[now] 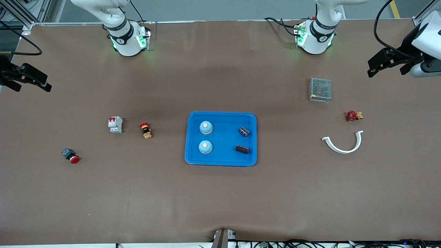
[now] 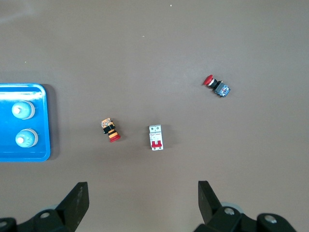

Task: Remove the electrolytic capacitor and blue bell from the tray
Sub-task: 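Reach the left gripper to a capacitor while the right gripper reaches a bell, then grasp the brown capacitor with the left gripper while the right gripper grasps the bell, then carry the capacitor toward the white arc while the right gripper carries the bell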

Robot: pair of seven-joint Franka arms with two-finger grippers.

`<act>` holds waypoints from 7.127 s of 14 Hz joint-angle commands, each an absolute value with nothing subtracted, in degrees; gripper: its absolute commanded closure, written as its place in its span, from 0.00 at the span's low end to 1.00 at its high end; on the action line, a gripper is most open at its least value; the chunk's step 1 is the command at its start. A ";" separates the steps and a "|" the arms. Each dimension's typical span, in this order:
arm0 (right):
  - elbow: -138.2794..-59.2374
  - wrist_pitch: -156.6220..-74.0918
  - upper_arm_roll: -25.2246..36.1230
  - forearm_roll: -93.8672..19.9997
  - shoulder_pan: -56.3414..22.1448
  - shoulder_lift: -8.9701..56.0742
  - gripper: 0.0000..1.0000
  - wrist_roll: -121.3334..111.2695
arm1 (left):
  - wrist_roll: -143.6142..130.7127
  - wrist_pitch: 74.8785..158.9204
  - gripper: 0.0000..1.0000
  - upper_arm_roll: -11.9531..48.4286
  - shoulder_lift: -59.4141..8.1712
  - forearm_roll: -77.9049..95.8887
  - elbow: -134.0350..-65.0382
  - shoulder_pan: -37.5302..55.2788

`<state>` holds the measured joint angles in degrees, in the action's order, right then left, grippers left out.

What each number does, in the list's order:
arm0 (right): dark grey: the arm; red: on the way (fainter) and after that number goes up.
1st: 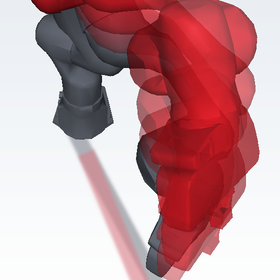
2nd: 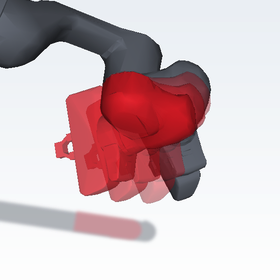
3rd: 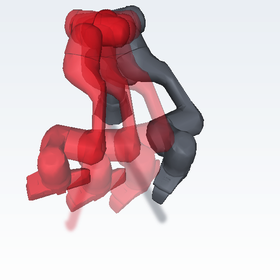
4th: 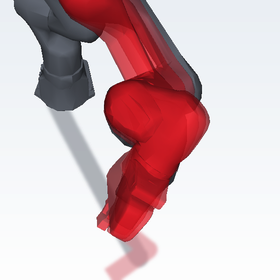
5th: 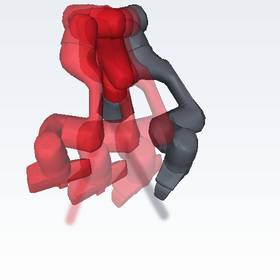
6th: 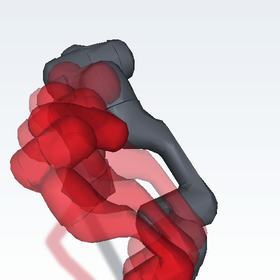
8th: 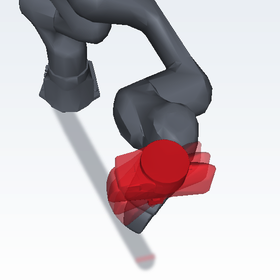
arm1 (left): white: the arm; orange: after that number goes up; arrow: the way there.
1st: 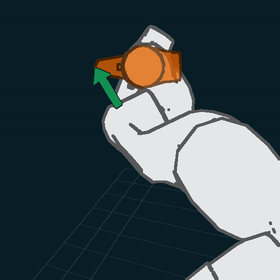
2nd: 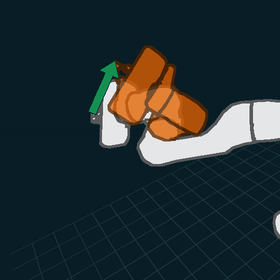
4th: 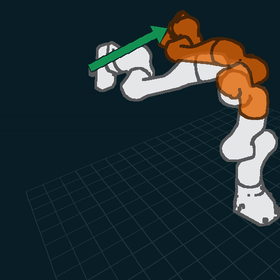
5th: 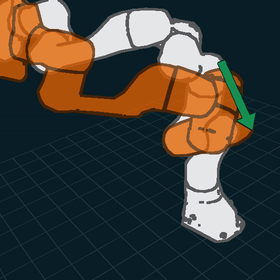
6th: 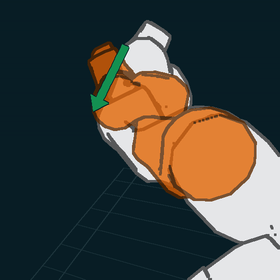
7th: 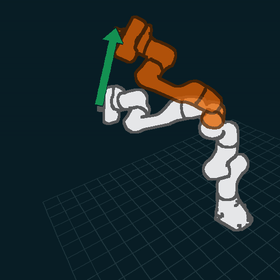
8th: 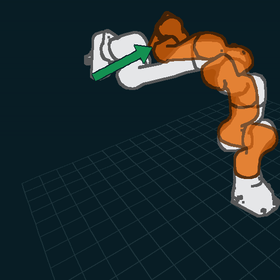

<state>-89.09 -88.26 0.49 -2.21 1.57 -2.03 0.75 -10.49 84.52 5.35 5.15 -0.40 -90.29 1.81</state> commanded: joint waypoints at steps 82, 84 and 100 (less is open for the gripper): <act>-93.89 -132.58 -0.17 1.50 -40.70 36.57 1.00 110.50 | -79.29 116.89 1.00 22.68 -30.67 -14.59 -102.30 -2.98; -88.79 -121.78 -0.79 1.06 -38.42 36.12 1.00 102.61 | -79.28 118.64 1.00 22.68 -30.76 -14.59 -104.14 -3.08; -85.16 -95.37 -0.44 4.12 -19.52 24.09 1.00 18.77 | -79.19 127.35 0.00 22.32 -31.38 -17.14 -111.53 -7.38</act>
<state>-83.76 -97.03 0.45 1.84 -21.79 27.30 27.66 -79.56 126.73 21.99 -32.24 -16.32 -111.08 -6.80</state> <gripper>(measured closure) 0.317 0.507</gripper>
